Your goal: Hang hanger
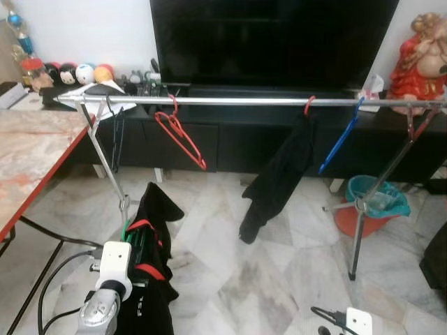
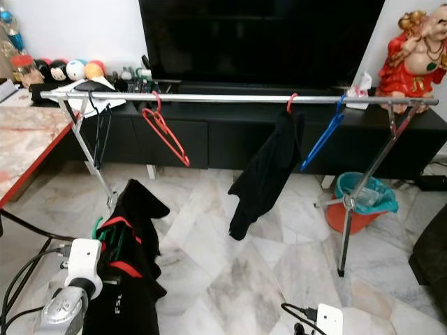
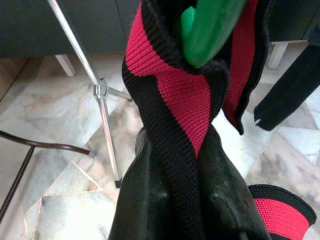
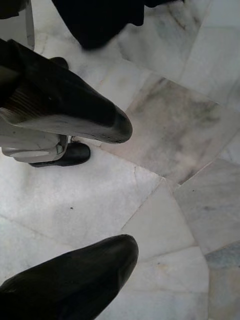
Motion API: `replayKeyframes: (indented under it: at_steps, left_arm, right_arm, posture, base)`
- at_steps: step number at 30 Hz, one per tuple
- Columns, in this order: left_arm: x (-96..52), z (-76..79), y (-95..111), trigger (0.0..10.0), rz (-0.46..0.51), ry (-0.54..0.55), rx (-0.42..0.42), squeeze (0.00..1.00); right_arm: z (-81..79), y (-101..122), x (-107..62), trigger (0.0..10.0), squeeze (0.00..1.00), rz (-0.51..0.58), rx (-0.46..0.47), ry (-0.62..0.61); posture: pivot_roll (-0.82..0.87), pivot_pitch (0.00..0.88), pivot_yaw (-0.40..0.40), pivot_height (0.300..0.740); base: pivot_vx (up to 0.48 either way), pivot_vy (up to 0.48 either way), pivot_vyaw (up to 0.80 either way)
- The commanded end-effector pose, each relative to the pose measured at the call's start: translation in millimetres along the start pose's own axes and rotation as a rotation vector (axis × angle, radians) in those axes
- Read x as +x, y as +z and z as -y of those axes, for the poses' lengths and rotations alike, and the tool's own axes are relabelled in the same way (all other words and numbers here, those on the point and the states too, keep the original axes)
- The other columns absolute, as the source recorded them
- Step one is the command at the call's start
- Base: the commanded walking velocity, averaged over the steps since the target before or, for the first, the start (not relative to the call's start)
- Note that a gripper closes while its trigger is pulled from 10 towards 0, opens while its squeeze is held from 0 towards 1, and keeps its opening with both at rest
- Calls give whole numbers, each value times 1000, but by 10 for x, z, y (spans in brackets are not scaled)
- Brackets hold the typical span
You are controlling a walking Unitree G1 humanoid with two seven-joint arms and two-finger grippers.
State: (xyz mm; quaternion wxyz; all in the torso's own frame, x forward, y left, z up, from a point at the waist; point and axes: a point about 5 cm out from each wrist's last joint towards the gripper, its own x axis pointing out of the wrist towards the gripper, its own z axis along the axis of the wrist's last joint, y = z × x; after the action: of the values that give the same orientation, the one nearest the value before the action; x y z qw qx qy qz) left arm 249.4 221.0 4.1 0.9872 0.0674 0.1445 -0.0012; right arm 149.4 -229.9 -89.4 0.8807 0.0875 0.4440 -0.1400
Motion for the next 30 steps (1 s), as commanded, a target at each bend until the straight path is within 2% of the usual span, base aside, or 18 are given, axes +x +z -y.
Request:
replayKeyframes:
  at_steps: [1,9,22,30]
  left_arm:
    - [14,-23,51,10000,30,5,13,0]
    - [11,-32,47,10000,28,0,30,0]
    - [-2,-74,50,10000,31,-9,54,0]
    - [19,-36,64,10000,33,-26,57,0]
  right_arm:
    - [15,29,4,10000,0,10,1,-3]
    - [6,0,-2,10000,0,3,-5,1]
    - [-13,-54,-12,10000,0,-9,-16,2]
    - [-20,-67,-15,10000,0,-11,-13,1]
  posture:
    - [131,0,-16,740]
    - [121,0,-4,740]
    - [114,0,18,740]
    - [105,0,25,740]
  base:
    - [0,0,0]
    - [0,0,0]
    - [0,-295,0]
    - [0,-331,0]
